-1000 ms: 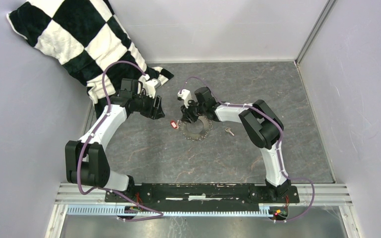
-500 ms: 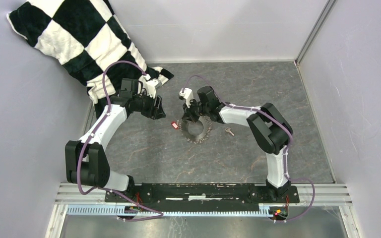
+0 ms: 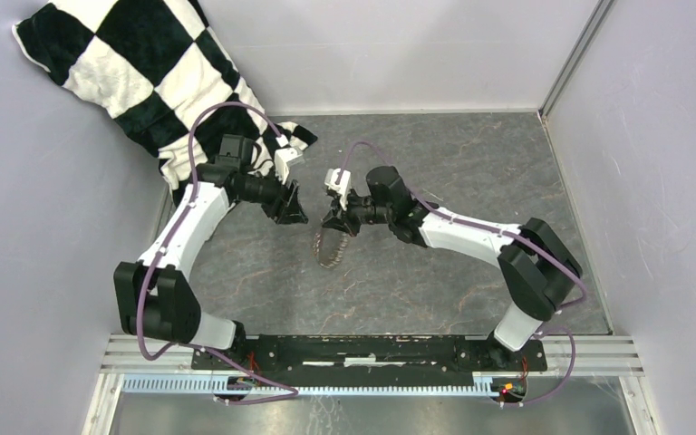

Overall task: Put the keys on the keyring
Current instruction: Pick up the keyring from the center of the board, then adjust the keyring.

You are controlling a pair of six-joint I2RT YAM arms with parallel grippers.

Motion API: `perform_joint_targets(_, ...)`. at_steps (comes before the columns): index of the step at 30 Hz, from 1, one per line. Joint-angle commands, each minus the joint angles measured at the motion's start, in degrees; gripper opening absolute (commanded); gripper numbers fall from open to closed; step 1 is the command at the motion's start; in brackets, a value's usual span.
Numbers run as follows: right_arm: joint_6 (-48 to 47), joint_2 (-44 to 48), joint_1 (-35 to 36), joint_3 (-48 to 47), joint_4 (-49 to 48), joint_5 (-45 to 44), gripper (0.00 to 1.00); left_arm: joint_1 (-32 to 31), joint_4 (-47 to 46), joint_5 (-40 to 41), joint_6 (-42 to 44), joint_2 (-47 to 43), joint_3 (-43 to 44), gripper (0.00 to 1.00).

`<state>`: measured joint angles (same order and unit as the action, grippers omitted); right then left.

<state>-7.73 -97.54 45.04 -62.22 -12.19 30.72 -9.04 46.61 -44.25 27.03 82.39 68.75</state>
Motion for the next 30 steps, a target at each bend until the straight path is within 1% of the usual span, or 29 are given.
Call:
perform_joint_targets(1,1.58,7.1,1.63,2.4,-5.19,3.91,0.0,-0.69,12.2,-11.85,18.53,-4.57,6.05,0.57)
perform_joint_targets(3,2.45,9.54,2.11,3.72,-6.28,4.93,0.0,-0.95,20.88,-14.56,29.15,-5.15,8.5,0.52)
perform_joint_targets(5,3.37,12.06,2.64,5.11,-7.66,5.58,0.0,-1.26,28.2,-15.83,37.39,-6.15,9.67,0.51)
perform_joint_targets(7,4.43,14.57,3.41,6.33,-9.27,6.4,0.0,-1.92,32.26,-15.98,41.65,-7.68,9.59,0.51)
perform_joint_targets(10,5.0,17.41,4.97,6.93,-9.99,6.39,0.0,-3.24,33.46,-15.83,44.12,-11.02,9.18,0.48)
perform_joint_targets(14,5.13,19.94,7.24,6.77,-10.08,5.96,0.0,-4.23,28.71,-16.91,41.7,-15.92,8.3,0.46)
perform_joint_targets(16,5.0,21.14,8.29,6.48,-9.95,5.57,0.0,-4.85,24.09,-17.82,37.24,-17.94,8.5,0.44)
perform_joint_targets(18,4.83,21.99,9.07,5.91,-9.53,4.78,0.0,-5.21,21.53,-18.98,34.12,-19.43,9.08,0.42)
perform_joint_targets(23,4.06,23.59,10.55,4.71,-8.92,1.71,0.0,-7.06,21.66,-19.76,31.06,-21.18,9.78,0.4)
perform_joint_targets(26,3.35,24.29,11.34,4.38,-8.16,-0.42,0.0,-7.66,23.98,-18.93,33.19,-21.68,10.05,0.34)
perform_joint_targets(30,2.72,25.23,12.06,4.7,-7.92,-2.47,0.0,-7.75,24.39,-17.12,33.31,-22.69,10.01,0.28)
